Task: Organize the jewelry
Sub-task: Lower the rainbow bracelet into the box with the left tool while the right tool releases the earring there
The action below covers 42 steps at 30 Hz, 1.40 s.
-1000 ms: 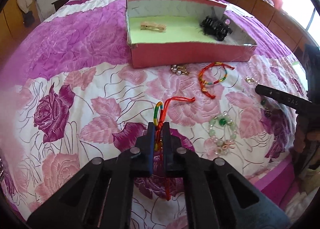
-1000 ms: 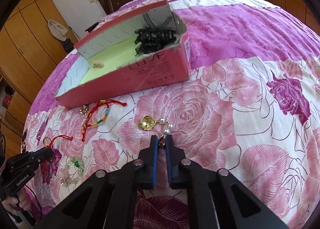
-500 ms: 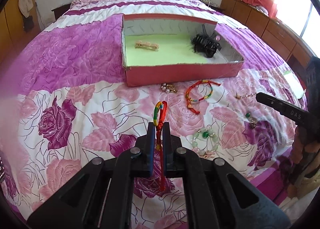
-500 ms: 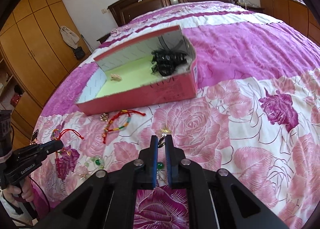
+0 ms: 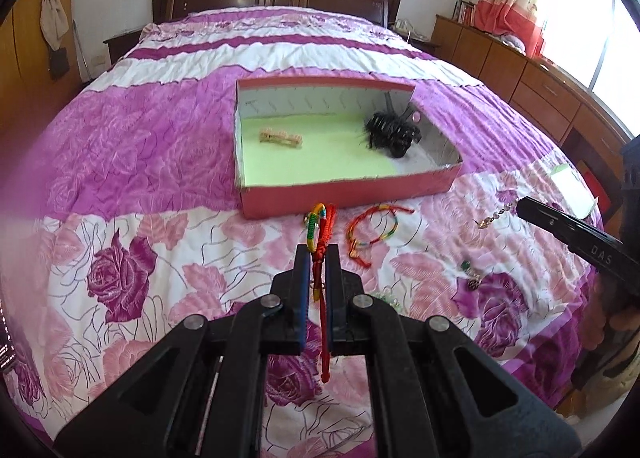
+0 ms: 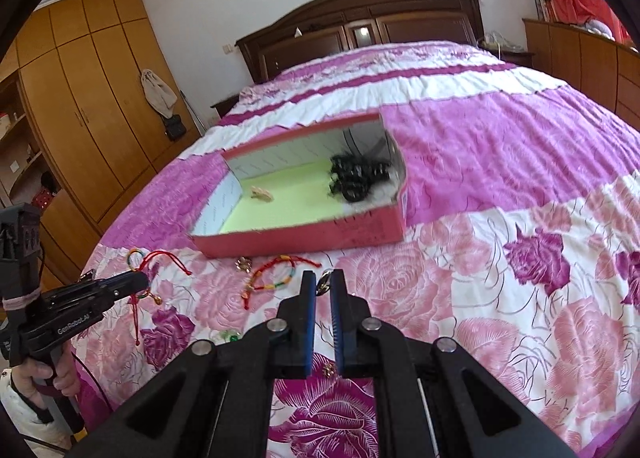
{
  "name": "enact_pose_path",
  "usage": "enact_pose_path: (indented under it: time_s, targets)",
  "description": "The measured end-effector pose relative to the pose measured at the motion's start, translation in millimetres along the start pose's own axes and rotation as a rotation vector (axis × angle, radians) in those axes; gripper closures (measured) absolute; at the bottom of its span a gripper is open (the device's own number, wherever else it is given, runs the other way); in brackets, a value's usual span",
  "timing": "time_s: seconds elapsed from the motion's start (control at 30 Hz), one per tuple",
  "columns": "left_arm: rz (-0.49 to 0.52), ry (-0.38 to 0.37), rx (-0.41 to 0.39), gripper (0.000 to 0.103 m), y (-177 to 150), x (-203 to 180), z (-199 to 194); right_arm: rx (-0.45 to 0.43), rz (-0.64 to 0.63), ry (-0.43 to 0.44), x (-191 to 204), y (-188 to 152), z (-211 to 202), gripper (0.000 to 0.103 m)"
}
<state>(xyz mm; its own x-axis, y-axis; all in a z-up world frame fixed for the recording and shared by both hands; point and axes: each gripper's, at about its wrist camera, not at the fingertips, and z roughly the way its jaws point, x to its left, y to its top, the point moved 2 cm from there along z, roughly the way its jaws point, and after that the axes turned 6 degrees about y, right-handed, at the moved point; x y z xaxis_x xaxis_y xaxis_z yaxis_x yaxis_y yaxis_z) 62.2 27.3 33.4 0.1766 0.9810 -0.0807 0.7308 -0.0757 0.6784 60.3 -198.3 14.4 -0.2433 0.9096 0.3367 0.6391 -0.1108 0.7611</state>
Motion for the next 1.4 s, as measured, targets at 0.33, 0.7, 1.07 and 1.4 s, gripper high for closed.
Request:
enact_pose_path:
  time_s: [0.33, 0.7, 1.07, 1.4]
  targets:
    - [0.01, 0.01, -0.056, 0.103, 33.4, -10.1, 2.0, -0.073, -0.056, 0.035, 13.5, 35.0, -6.4, 0.094]
    - [-0.011, 0.017, -0.08, 0.103, 74.2, -12.5, 26.8, -0.134, -0.077, 0.025, 7.5, 84.7, 17.7, 0.094]
    - [-0.051, 0.032, 0.005, 0.103, 86.5, -5.7, 86.8, -0.07, -0.06, -0.028, -21.5, 93.4, 75.3, 0.094]
    - [-0.059, 0.049, 0.118, 0.103, 80.3, 0.5, 138.8, 0.052, -0.049, -0.083, -39.5, 78.1, 129.0, 0.094]
